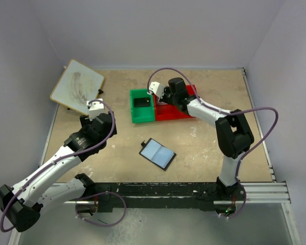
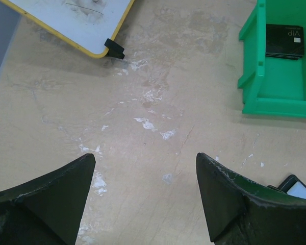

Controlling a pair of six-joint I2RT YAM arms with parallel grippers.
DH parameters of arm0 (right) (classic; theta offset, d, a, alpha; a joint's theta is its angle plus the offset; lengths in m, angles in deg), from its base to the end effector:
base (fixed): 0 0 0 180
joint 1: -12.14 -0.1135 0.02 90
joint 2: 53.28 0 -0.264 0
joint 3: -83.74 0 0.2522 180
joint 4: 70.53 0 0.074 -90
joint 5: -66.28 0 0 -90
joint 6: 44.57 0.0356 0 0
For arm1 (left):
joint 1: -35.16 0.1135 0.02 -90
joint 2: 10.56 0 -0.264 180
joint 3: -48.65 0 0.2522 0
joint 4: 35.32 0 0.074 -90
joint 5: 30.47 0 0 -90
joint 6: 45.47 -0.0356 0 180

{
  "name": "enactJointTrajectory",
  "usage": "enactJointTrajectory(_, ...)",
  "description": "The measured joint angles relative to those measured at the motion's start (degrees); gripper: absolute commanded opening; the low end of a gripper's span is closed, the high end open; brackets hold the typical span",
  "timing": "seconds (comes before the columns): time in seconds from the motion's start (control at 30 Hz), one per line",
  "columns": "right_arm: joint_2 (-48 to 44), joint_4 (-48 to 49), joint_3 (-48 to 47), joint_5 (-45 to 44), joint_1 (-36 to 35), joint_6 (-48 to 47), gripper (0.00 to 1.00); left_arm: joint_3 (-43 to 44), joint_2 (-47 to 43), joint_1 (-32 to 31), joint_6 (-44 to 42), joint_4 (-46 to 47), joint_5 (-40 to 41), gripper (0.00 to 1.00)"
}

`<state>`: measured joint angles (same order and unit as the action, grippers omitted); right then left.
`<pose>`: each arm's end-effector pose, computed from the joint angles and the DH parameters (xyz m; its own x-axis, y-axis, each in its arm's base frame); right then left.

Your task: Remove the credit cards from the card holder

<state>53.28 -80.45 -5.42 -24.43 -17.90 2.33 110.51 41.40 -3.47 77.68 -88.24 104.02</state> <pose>0.3753 0.2165 0.2408 0.0454 -0.7630 -0.6448 -0.6300 0.4791 -0.6112 0.1550 -0.0919 0.2970 -0.4709 -0.1230 -0.8736 -0.2537 0.9673 0.0005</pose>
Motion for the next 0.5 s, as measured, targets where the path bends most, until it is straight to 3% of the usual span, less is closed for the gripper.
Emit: enactJointTrajectory(0.5,10.8,-3.9,-9.5,0.0,0.5,-8.1,0.00,0.0,-0.1,0.0,0.0,0.0,-0.9,0.78)
